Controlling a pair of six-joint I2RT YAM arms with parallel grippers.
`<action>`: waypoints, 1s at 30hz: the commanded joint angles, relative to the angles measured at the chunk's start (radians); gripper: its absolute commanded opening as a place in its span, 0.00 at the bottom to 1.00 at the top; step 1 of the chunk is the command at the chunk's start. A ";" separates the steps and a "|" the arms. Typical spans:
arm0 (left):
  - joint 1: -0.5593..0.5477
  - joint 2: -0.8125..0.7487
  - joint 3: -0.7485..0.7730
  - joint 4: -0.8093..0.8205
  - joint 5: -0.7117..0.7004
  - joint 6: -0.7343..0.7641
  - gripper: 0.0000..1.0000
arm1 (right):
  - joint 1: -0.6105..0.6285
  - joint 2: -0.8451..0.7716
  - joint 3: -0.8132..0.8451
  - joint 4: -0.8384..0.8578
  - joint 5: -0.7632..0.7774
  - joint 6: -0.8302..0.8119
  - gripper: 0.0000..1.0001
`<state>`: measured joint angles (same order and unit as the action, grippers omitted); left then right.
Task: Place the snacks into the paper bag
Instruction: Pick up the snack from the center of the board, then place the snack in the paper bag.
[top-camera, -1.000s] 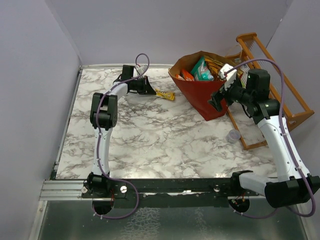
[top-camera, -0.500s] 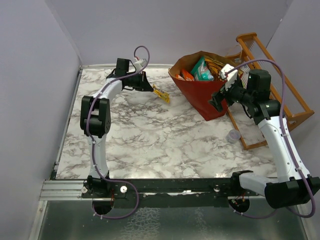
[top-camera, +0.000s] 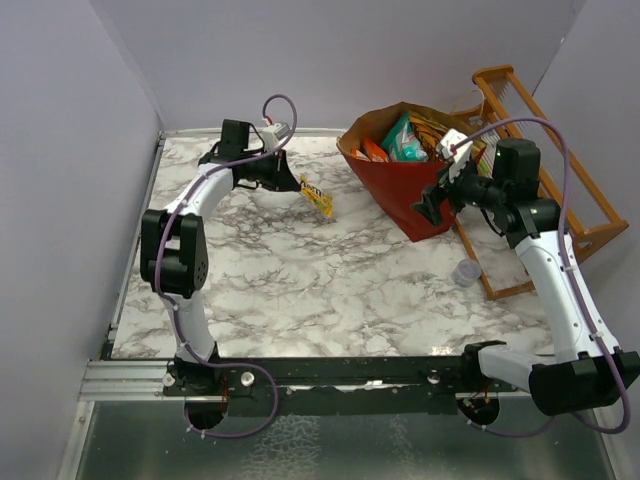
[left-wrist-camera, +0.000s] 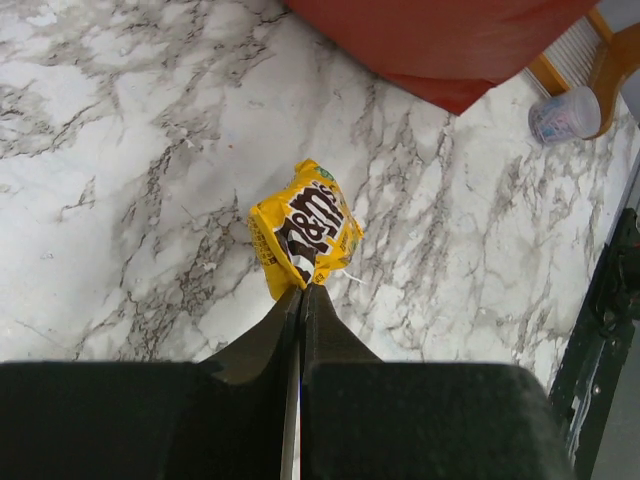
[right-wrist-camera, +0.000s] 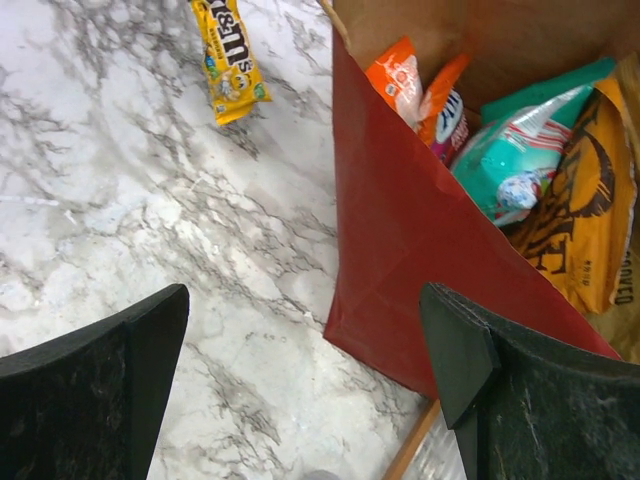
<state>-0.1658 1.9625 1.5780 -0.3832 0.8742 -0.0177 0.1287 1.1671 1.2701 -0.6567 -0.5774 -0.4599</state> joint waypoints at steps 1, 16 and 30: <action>-0.003 -0.154 -0.046 -0.040 0.033 0.103 0.00 | -0.005 0.019 0.027 0.027 -0.143 0.033 0.97; -0.130 -0.422 -0.054 -0.238 0.085 0.410 0.00 | 0.019 0.088 0.091 0.057 -0.419 0.072 0.93; -0.361 -0.486 -0.007 -0.207 0.060 0.446 0.00 | 0.101 0.176 0.079 0.128 -0.628 0.132 0.94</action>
<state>-0.5007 1.4765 1.5173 -0.5968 0.9119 0.4126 0.2050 1.3106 1.3460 -0.5598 -1.1076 -0.3489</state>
